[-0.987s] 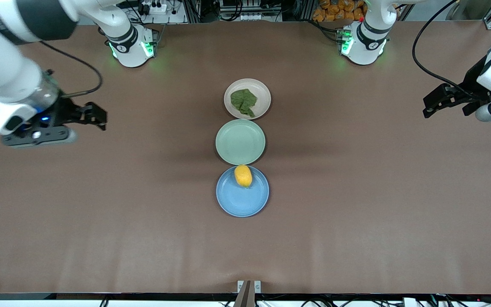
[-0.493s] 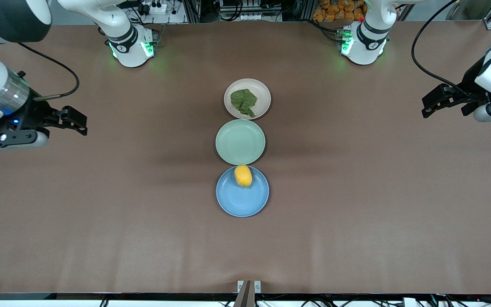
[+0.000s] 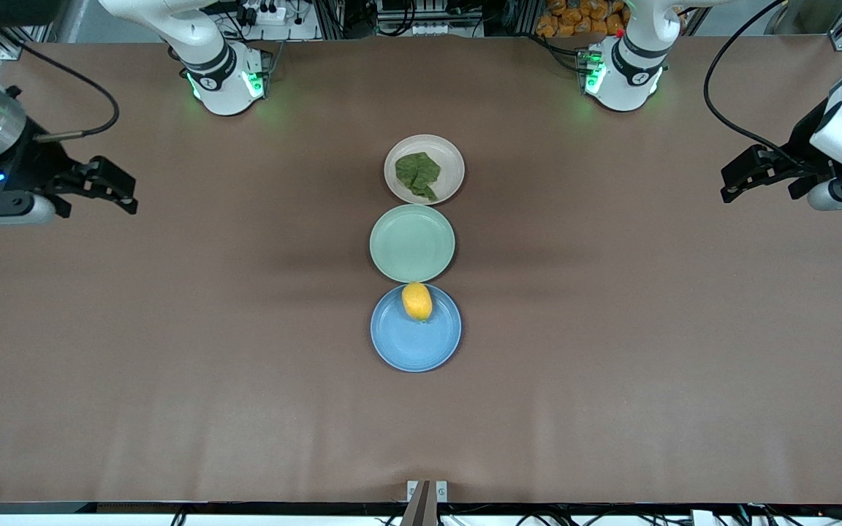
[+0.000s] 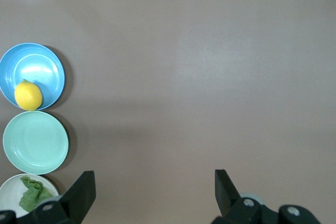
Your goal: Place lemon and lettuce in plates
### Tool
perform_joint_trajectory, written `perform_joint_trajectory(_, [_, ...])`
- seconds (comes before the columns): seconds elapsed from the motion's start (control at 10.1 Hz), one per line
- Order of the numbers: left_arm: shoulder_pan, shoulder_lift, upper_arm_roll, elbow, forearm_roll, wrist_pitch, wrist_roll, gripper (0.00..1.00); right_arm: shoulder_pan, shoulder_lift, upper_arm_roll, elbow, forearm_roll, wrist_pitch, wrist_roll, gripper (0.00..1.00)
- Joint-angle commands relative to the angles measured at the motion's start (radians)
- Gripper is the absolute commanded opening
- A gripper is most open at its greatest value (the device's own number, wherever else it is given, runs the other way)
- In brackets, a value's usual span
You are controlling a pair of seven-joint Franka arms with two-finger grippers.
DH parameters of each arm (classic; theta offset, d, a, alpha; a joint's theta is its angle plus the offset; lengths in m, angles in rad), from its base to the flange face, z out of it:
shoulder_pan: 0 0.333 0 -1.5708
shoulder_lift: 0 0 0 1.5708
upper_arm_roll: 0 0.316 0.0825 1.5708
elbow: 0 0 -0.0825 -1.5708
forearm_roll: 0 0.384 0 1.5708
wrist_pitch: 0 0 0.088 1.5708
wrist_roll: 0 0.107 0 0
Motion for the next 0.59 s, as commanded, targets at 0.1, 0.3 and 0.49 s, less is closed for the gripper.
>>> perform_joint_trajectory(0.1, [0.004,-0.007,-0.011,-0.01,-0.016,0.003,0.027,1.0,-0.047,0.0,0.066,-0.035,-0.003,0.024,0.018,1.0])
perform_joint_trajectory(0.3, [0.004,-0.001,-0.023,-0.01,-0.018,0.004,0.027,1.0,-0.093,0.0,0.089,-0.038,0.007,0.027,0.016,1.0])
perform_joint_trajectory(0.49, [0.004,0.002,-0.024,-0.01,-0.019,0.004,0.027,1.0,-0.093,-0.001,0.086,-0.041,0.006,0.032,0.015,1.0])
